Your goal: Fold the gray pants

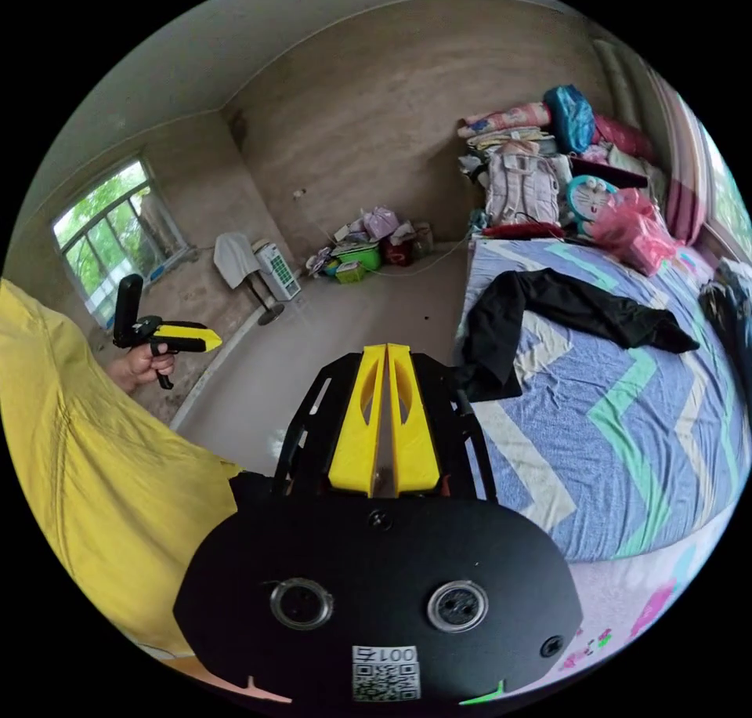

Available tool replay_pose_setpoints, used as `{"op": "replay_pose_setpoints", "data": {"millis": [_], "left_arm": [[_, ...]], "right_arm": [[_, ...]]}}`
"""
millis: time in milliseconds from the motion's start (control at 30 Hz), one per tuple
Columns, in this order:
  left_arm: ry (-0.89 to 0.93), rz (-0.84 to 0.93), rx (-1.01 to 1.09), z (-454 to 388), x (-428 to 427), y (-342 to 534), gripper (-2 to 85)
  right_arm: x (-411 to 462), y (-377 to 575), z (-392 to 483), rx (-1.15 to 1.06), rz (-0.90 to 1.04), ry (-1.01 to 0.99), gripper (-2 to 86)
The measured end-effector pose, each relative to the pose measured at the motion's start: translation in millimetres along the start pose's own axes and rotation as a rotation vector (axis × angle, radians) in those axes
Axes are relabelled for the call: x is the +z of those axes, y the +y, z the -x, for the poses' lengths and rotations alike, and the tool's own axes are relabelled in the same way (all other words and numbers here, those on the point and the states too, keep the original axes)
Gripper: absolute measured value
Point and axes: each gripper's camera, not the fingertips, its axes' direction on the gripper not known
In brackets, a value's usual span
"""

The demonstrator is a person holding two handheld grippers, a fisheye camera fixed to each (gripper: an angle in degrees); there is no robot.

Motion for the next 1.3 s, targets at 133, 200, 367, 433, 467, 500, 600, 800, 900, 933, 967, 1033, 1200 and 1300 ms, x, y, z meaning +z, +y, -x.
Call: {"op": "replay_pose_setpoints", "data": {"millis": [133,200,367,433,467,500,600,800,900,933,967,1033,1200,1300], "left_arm": [[0.048,0.020,0.075,73.6,-26.1,-75.9,-1.6],[0.091,0.018,0.112,99.7,-39.1,-110.0,-1.6],[0.183,0.046,0.150,153.8,-59.2,-201.8,-1.6],[0.244,0.045,0.153,169.4,-64.3,-247.8,-1.6],[0.256,0.047,0.156,172.0,-65.0,-259.5,-1.6],[0.270,0.050,0.167,175.4,-66.3,-283.1,-1.6],[0.277,0.055,0.225,174.7,-71.4,-343.9,-1.6],[0.227,0.048,0.465,134.7,-91.8,-472.6,-1.4],[0.151,0.031,0.735,86.7,-91.1,-529.6,-0.4],[0.147,0.026,0.823,65.7,-87.6,-551.0,0.2],[0.148,0.025,0.862,55.1,-85.1,-561.5,0.6],[0.140,0.042,1.014,10.7,-68.3,-600.3,1.6],[0.020,0.089,1.321,-71.1,-24.5,-657.8,1.9],[-0.033,0.107,1.476,-107.4,-3.5,-684.4,3.1]], "right_arm": [[51.5,-20.0,-55.3,0.198,-0.086,0.047,0.7],[63.4,-28.2,-77.2,0.275,-0.147,0.062,0.8],[87.0,-38.6,-133.1,0.434,-0.226,0.159,0.9],[91.5,-39.7,-155.5,0.472,-0.224,0.210,1.0],[94.4,-39.8,-173.7,0.503,-0.220,0.243,1.0],[96.0,-39.9,-184.1,0.521,-0.216,0.255,1.0],[103.3,-40.0,-242.7,0.590,-0.232,0.258,1.2],[112.9,-45.9,-350.2,0.729,-0.332,0.249,1.0],[116.5,-53.3,-381.0,0.759,-0.351,0.278,0.9],[115.9,-55.5,-386.9,0.763,-0.366,0.288,0.8],[114.2,-56.1,-389.6,0.767,-0.391,0.304,0.8],[112.0,-53.4,-390.0,0.781,-0.426,0.322,0.7],[103.7,-36.4,-370.6,0.861,-0.466,0.401,0.7],[95.6,-27.4,-346.2,0.957,-0.469,0.511,0.7]]}}
